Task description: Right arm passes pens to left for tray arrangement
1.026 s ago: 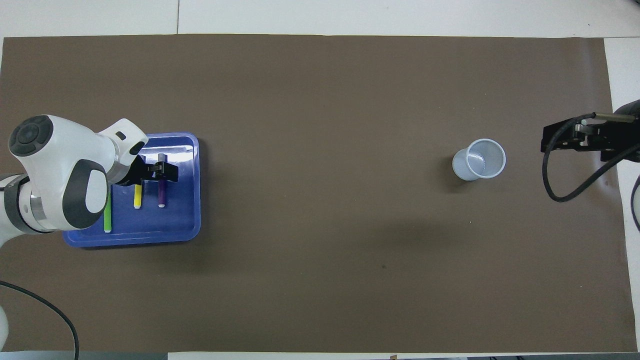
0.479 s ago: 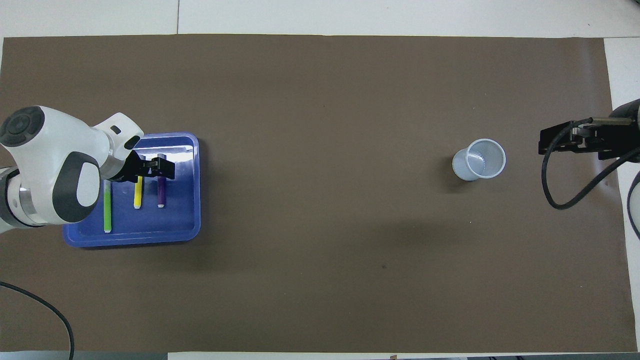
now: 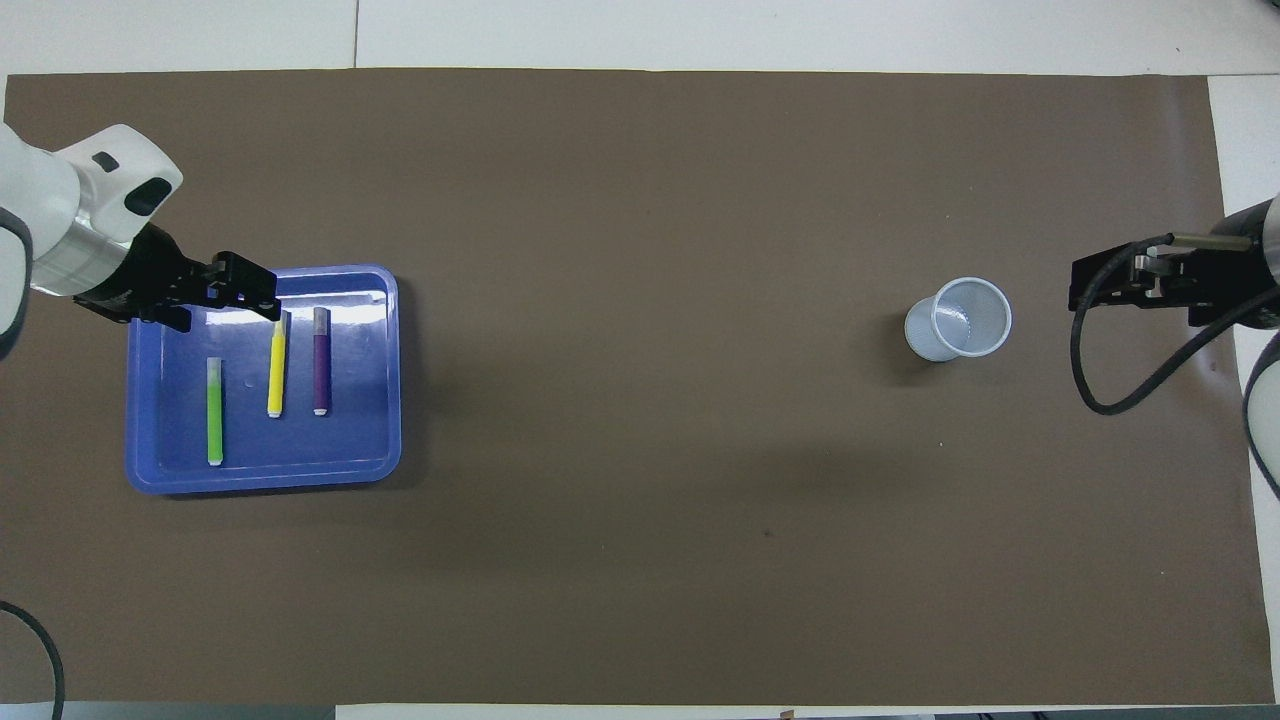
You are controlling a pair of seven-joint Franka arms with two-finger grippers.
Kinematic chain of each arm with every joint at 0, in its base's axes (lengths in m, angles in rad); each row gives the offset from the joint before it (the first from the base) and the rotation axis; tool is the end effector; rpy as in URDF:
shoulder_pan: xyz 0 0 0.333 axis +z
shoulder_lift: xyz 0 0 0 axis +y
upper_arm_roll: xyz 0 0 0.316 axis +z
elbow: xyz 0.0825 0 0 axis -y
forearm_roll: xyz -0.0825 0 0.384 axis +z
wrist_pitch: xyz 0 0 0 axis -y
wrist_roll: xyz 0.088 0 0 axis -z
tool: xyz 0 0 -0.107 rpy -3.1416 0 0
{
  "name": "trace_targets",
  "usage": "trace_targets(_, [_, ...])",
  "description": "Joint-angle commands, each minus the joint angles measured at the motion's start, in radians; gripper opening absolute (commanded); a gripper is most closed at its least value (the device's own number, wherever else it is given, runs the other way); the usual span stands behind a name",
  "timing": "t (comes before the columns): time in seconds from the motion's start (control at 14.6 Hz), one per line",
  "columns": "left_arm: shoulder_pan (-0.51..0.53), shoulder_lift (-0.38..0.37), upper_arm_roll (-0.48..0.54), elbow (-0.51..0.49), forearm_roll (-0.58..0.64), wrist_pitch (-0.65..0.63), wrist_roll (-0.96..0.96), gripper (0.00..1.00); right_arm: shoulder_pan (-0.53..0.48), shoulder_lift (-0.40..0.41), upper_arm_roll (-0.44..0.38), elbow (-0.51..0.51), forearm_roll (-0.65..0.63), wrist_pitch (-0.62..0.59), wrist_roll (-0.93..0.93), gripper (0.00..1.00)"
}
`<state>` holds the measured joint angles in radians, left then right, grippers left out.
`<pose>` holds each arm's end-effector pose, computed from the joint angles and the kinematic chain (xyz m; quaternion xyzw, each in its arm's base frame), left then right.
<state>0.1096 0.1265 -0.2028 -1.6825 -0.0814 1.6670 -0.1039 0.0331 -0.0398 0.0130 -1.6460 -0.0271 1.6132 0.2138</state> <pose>0.5832 -0.0571 0.5092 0.9961 0.0120 -0.0745 0.0457 0.5448 0.0225 0.6145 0.9964 -0.0832 0.0053 0.0132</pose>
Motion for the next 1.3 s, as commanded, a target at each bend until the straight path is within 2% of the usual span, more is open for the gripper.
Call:
trace_targets(0.0, [-0.013,-0.062,0.005,0.069,0.017,-0.142,-0.050,1.00,-0.005,-0.006,0.007,0.003,0.010,-0.010,0.027,1.00])
trace_targets(0.34, [-0.016,-0.097,0.005,0.234,0.029,-0.424,-0.050,1.00,-0.005,-0.008,0.008,-0.002,0.013,-0.012,0.022,1.00])
trace_targets(0.48, [-0.016,-0.157,0.011,0.248,0.032,-0.467,-0.046,1.00,-0.007,-0.006,0.009,0.003,0.056,-0.013,0.010,1.00])
trace_targets(0.62, [-0.060,-0.223,0.040,0.228,0.031,-0.460,-0.034,1.00,-0.013,-0.003,0.007,0.008,0.079,-0.006,0.007,1.00])
trace_targets(0.75, [-0.212,-0.260,0.191,0.111,0.029,-0.347,-0.031,1.00,-0.018,-0.002,0.005,0.008,0.081,-0.002,-0.016,1.00])
trace_targets(0.89, [-0.212,-0.236,0.181,0.087,0.029,-0.280,-0.030,1.00,-0.018,-0.002,0.004,0.008,0.079,-0.002,-0.053,1.00])
trace_targets(1.03, [-0.212,-0.174,0.181,0.101,0.028,-0.279,-0.028,1.00,-0.018,-0.002,0.004,0.008,0.073,-0.001,-0.083,1.00])
trace_targets(1.23, [-0.218,-0.153,0.180,0.115,0.029,-0.300,-0.030,1.00,-0.016,-0.002,0.002,0.006,0.062,-0.002,-0.096,1.00])
